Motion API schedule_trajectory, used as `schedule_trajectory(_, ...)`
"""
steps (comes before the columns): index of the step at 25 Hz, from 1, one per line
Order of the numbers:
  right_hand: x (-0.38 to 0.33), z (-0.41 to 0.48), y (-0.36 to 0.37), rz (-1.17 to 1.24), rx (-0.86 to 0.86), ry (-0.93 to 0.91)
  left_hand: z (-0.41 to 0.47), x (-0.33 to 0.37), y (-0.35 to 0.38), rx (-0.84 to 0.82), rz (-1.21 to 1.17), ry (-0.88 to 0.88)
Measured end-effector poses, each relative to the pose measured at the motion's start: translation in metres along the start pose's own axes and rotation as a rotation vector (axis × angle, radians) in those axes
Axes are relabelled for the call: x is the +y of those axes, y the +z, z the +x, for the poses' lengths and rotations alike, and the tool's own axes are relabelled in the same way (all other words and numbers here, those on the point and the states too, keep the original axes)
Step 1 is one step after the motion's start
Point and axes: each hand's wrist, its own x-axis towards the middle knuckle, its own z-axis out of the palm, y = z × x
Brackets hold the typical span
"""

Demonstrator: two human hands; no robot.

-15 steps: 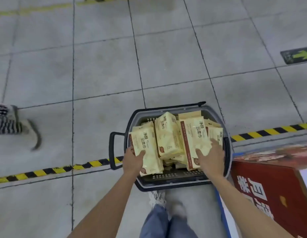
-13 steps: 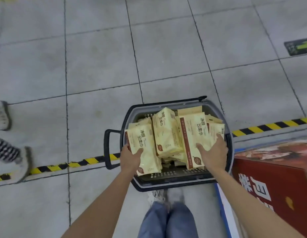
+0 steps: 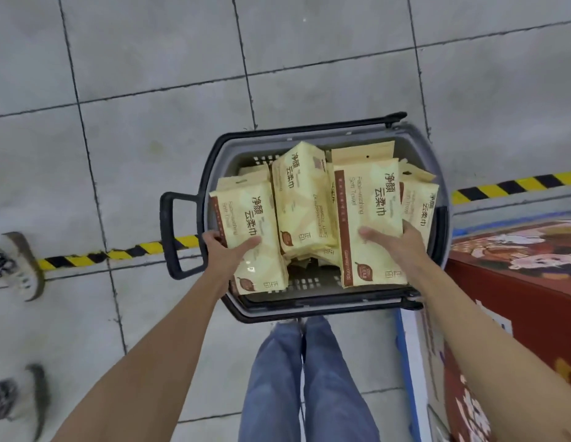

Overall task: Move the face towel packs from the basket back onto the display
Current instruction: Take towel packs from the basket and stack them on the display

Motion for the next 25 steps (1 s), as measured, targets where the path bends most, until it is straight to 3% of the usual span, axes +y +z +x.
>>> schedule_trajectory(7,-0.009,0.008,0.004,-0.016,-0.039,0.001,-0.001,0.009,-0.004,-0.118,-0.014,0.019)
schedule_trajectory(11,-0.013,-0.003,0.004,-0.014,0.013,0.012,-0.024,0.016,-0.008,-0.082,-0.001,0.045)
schedule_trajectory(16,-0.032,-0.064,-0.017,0.112,0.007,0.033,-0.093,0.045,-0.037,-0.008,-0.122,0.039)
schedule_trajectory(25,-0.099,-0.216,-0.086,0.287,-0.044,-0.177,-0.253,0.094,-0.082,-0.032,-0.351,0.148)
